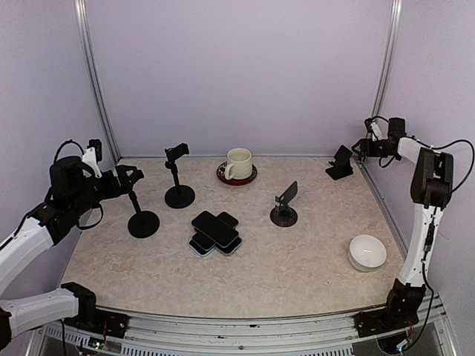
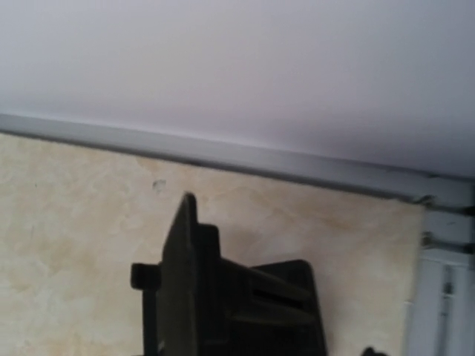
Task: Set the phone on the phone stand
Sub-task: Place the phone stand at the corner of the board, then pick up the phone stand at the center of the board.
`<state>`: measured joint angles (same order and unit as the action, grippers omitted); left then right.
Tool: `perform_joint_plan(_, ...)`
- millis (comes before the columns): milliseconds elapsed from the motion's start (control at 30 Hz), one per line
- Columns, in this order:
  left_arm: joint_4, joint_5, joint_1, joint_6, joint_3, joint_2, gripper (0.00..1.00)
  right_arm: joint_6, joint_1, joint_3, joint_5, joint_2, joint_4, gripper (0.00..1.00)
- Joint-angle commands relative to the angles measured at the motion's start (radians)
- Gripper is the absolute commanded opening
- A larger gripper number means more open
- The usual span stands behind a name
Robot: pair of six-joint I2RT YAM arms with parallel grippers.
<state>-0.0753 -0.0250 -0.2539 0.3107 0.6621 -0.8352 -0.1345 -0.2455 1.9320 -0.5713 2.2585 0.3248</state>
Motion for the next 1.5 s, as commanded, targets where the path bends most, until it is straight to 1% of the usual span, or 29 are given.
perform_joint_plan(0,0.011,0.011,0.009,0.005,0.000,0.019,0.99,0.054,0.033,-0.071,0.091,-0.158,-0.020,0.72)
perform_joint_plan(233,-0.012,-0.002,0.010,0.014,0.006,0.040,0.99,0.117,0.110,-0.294,0.182,-0.329,-0.133,0.73)
perform_joint_plan(400,-0.026,0.004,0.009,0.021,0.011,0.046,0.99,0.132,0.167,-0.412,0.226,-0.423,-0.161,0.75)
perform_joint_plan(500,-0.023,0.014,0.008,0.024,0.010,0.059,0.99,0.162,0.196,-0.489,0.225,-0.502,-0.185,0.76)
perform_joint_plan(700,-0.032,-0.004,-0.006,0.022,0.010,0.086,0.99,0.266,0.282,-0.726,0.250,-0.680,-0.307,0.76)
perform_joint_plan(833,-0.037,-0.010,-0.016,0.023,0.011,0.095,0.99,0.343,0.374,-0.847,0.311,-0.765,-0.370,0.76)
perform_joint_plan(1133,-0.043,-0.032,-0.032,0.020,0.014,0.110,0.99,0.517,0.589,-1.049,0.490,-0.864,-0.493,0.74)
perform_joint_plan(1333,-0.041,-0.023,-0.025,0.027,0.011,0.109,0.99,0.570,0.735,-1.085,0.620,-0.839,-0.513,0.72)
perform_joint_plan(1400,-0.040,-0.017,-0.025,0.028,0.013,0.107,0.99,0.584,0.771,-1.103,0.661,-0.831,-0.537,0.70)
perform_joint_plan(1467,-0.040,-0.019,-0.021,0.028,0.013,0.109,0.99,0.634,0.797,-1.114,0.690,-0.823,-0.559,0.68)
